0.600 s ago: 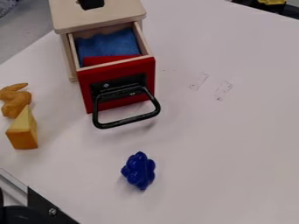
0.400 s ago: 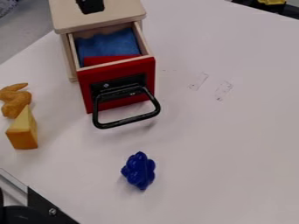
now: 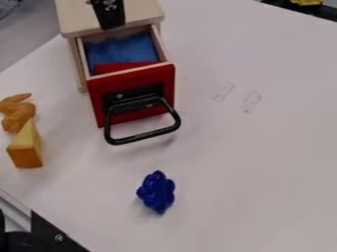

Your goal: Close the draw

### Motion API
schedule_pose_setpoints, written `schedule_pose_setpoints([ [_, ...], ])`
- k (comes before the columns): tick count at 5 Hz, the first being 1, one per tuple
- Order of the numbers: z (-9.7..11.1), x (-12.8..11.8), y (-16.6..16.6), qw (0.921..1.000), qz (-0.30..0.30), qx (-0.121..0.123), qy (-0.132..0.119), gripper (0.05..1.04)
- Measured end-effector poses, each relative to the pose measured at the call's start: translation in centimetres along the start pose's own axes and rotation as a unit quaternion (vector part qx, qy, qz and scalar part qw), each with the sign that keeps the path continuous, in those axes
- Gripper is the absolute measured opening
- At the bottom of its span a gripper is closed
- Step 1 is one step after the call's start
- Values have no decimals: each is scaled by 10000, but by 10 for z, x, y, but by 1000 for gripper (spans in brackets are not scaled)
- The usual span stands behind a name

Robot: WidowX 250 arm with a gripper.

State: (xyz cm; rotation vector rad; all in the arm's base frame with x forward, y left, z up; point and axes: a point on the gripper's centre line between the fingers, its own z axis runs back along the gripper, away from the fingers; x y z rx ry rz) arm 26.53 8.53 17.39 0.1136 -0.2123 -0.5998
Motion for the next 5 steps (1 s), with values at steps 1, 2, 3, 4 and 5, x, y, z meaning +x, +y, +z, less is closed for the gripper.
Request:
schedule_pose_setpoints([
  [1, -5, 3, -14, 9939, 1075, -254, 75, 998],
  [2, -14, 14, -41, 9796, 1963, -399, 163, 997],
  [3, -21, 12, -62, 9468, 3189, -438, 1, 997],
  [4, -30, 3, -75, 9009, 4333, -162, -204, 998],
  [5, -43, -7, -85, 8435, 5363, 309, -83, 998],
])
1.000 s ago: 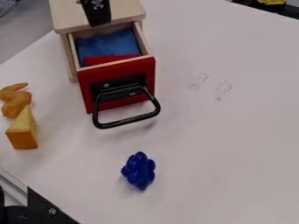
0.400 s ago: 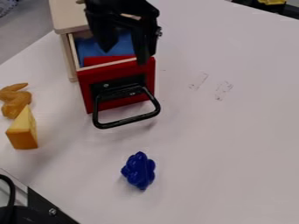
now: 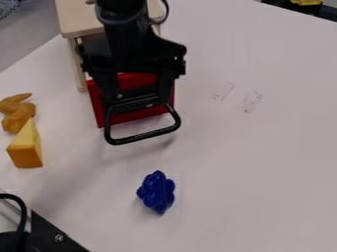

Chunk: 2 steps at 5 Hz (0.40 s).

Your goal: Close the draw

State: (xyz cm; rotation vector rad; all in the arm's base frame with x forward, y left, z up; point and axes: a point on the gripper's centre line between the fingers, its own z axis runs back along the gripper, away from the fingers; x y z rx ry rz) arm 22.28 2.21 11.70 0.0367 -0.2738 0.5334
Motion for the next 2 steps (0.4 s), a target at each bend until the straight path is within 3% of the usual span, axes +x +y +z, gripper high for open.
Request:
schedule_pose_setpoints([
  [1, -14, -2, 3, 9960, 723, 532, -38, 998],
  [2, -31, 0, 3, 9930, 894, 769, 91, 998],
])
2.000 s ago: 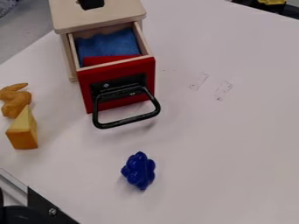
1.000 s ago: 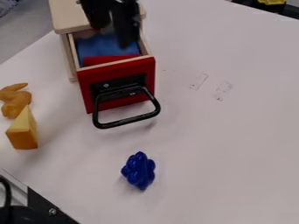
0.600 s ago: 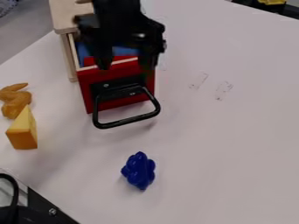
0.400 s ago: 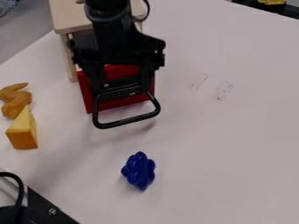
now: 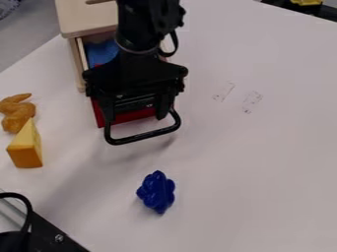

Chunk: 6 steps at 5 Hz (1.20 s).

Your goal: Close the draw

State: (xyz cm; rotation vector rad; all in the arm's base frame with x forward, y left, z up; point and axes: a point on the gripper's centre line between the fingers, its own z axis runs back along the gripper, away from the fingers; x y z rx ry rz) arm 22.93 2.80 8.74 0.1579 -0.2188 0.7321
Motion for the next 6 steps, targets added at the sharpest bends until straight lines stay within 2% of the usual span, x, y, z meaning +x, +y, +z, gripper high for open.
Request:
schedule_pose_setpoints([
  [3, -23, 30, -24, 9998, 203, 78, 32, 998],
  [5, -27, 55, -22, 9982, 576, 110, -111, 999],
  [6, -36, 60, -27, 9981, 584, 174, -39, 999],
])
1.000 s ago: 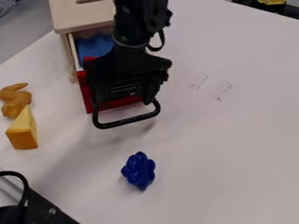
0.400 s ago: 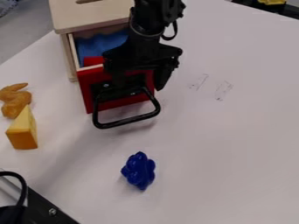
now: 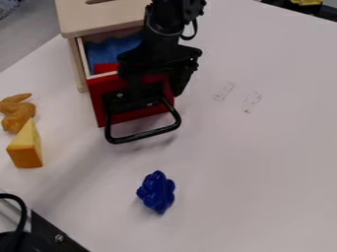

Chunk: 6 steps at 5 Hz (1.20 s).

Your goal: Close the draw

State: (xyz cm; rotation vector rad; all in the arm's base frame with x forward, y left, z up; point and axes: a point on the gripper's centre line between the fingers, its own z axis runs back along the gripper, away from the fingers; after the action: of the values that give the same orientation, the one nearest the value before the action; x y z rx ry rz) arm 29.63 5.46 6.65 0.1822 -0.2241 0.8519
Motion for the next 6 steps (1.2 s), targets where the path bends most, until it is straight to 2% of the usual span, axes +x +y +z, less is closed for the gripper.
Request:
schedule_pose_setpoints([
  [2, 0, 11, -9, 10000, 41, 4, -15, 999],
  [4, -5, 66, 6, 9994, 210, 52, -263, 998],
  [6, -11, 93, 11, 9994, 238, 70, -241, 998],
])
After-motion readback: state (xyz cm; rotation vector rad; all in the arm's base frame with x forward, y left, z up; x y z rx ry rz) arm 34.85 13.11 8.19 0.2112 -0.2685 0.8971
